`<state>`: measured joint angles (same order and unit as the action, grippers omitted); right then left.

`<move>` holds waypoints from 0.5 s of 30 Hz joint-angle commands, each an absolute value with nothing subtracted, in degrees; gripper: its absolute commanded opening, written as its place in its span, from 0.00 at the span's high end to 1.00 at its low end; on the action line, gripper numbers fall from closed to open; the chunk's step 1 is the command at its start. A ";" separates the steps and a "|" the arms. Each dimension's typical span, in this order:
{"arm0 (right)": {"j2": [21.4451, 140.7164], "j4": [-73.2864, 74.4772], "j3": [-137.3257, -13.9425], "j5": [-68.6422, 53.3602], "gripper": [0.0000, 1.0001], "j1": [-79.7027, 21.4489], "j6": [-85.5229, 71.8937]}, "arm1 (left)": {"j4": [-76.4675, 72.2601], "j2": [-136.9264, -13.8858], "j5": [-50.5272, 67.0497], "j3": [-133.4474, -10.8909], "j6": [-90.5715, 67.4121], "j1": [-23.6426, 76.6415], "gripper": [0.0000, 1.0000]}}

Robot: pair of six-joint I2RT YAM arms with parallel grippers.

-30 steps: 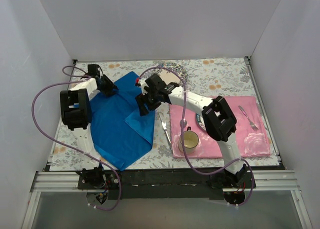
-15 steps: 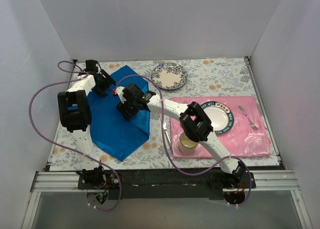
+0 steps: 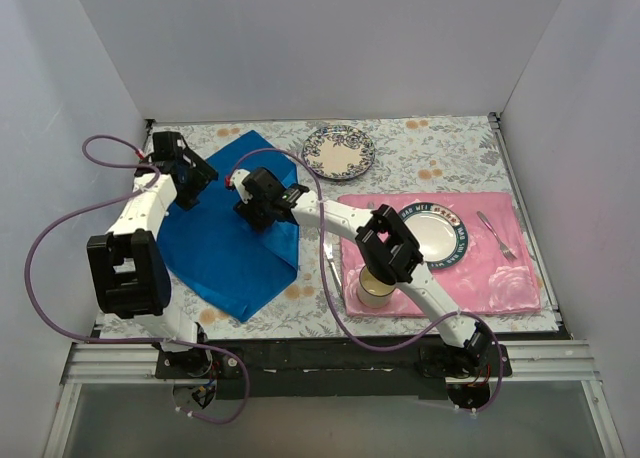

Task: Fold the napkin, place the utensils inside, and roll it up
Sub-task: Flatten the napkin out

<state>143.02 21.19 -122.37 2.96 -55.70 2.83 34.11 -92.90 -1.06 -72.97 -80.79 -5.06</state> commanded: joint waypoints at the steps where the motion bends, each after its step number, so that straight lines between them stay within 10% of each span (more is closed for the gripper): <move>1: 144.22 19.42 -122.17 8.69 0.45 -56.69 2.90 | 37.17 -89.04 -3.52 -69.88 -81.39 -5.10 0.27; 15: 139.32 19.69 -125.68 8.70 0.99 -56.60 3.69 | 32.97 -88.41 -2.38 -63.80 -80.95 -5.10 0.28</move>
